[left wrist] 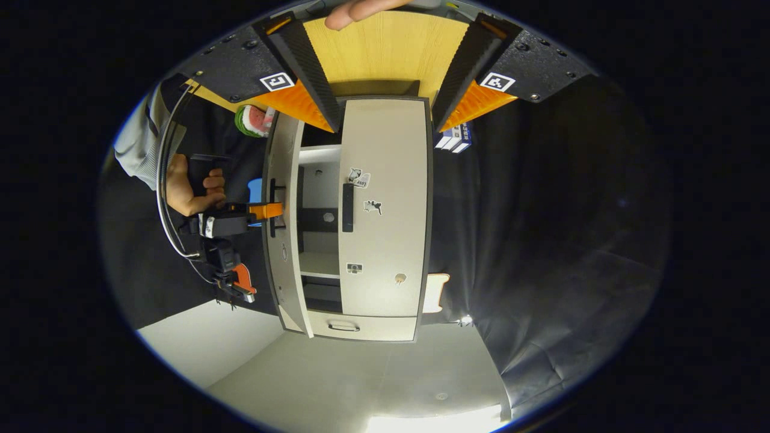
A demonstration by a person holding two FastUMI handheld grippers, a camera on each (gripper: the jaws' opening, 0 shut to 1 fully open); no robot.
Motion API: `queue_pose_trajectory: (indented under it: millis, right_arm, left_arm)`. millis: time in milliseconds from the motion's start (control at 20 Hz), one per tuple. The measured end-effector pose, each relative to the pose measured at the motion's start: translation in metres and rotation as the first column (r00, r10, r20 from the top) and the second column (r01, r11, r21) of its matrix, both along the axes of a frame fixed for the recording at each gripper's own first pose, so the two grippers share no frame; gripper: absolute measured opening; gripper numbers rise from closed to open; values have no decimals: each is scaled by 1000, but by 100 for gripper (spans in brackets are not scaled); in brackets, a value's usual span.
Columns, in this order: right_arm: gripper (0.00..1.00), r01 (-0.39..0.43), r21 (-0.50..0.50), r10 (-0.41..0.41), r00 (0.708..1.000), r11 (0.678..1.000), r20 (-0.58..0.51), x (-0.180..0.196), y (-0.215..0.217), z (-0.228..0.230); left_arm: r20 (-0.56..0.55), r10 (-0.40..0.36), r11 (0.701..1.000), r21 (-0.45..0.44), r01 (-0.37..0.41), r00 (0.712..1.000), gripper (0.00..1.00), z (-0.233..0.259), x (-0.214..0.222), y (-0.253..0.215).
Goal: Open the right door of the double-door shoe cabinet with the right hand, and open the left door with the left hand.
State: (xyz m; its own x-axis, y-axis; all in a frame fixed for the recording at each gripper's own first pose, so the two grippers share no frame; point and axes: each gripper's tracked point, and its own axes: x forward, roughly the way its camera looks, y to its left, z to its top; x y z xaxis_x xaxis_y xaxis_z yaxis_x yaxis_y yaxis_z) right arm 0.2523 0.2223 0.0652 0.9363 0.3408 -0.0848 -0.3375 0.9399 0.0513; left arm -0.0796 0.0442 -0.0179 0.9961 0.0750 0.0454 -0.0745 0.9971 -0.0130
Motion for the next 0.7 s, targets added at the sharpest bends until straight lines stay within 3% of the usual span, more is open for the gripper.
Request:
queue_pose_trajectory:
  millis: [700]
  right_arm:
    - [16,-17,44,16,1000,999,16,-7,-32,3]
  left_arm:
    - [-15,-64,998,8,64,998,96,-12,12,-34]
